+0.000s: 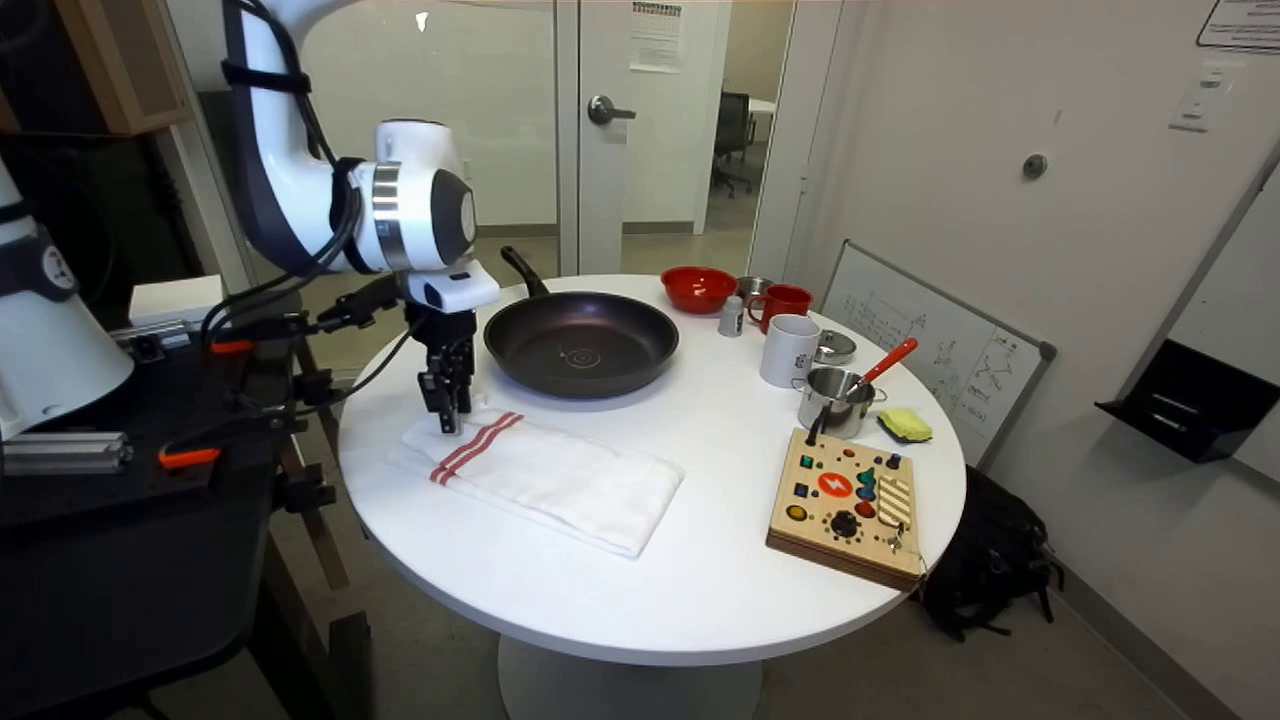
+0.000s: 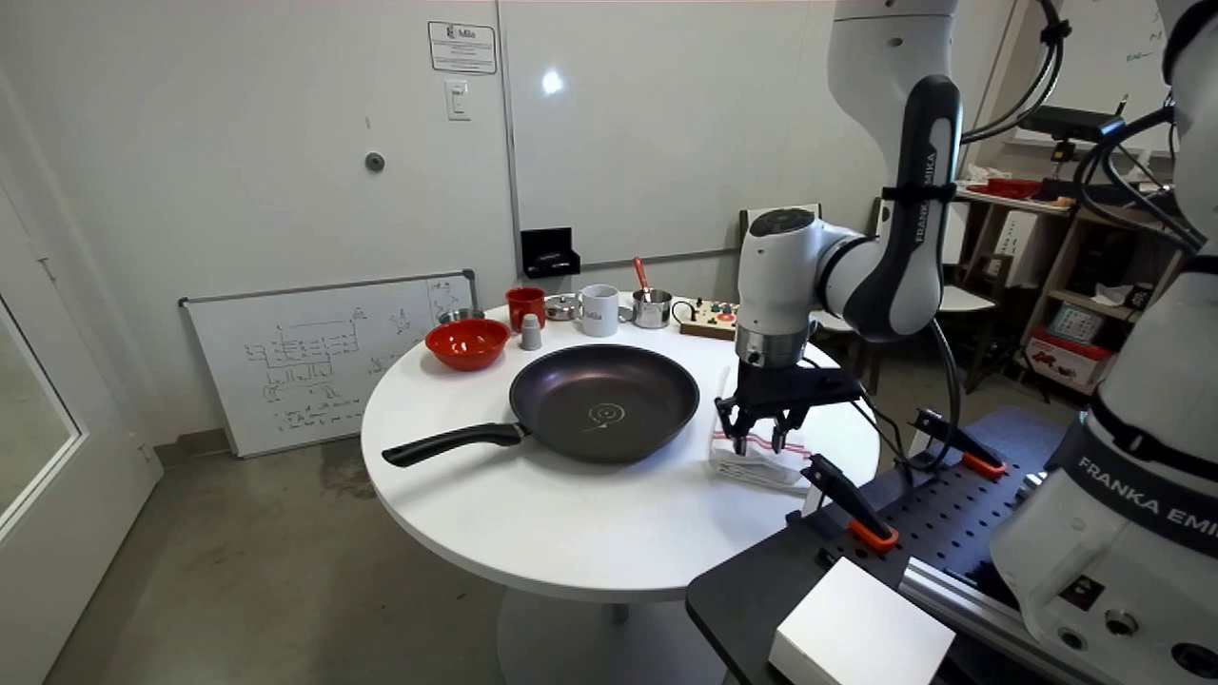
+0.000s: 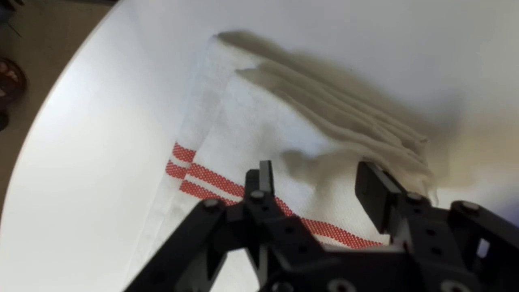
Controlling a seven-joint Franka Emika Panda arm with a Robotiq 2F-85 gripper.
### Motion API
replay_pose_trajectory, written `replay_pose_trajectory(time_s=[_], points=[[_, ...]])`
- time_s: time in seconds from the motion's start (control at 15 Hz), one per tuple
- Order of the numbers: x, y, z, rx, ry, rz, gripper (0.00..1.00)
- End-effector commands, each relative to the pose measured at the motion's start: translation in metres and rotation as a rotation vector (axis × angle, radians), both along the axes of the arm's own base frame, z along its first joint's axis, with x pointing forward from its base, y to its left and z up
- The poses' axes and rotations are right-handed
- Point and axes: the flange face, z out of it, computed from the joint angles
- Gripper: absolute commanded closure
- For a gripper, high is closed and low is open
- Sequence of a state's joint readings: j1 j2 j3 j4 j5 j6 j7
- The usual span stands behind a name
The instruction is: Pick up the kitchen towel and wipe the pan
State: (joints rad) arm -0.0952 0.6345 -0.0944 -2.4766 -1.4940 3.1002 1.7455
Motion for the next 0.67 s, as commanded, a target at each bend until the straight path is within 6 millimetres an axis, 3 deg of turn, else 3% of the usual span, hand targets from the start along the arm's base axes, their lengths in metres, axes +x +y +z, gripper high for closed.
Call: replay_pose_trajectory(time_s=[0.0,0.13,0.6], points=[[0.005,0.013,0.014,0.014,-0.031,-0.066,0.13],[0.004,0.012,0.015,0.032,-0.025,-0.202,0.01],[0.008,0.001,0.014,-0.015,-0.016,-0.565,0.00]])
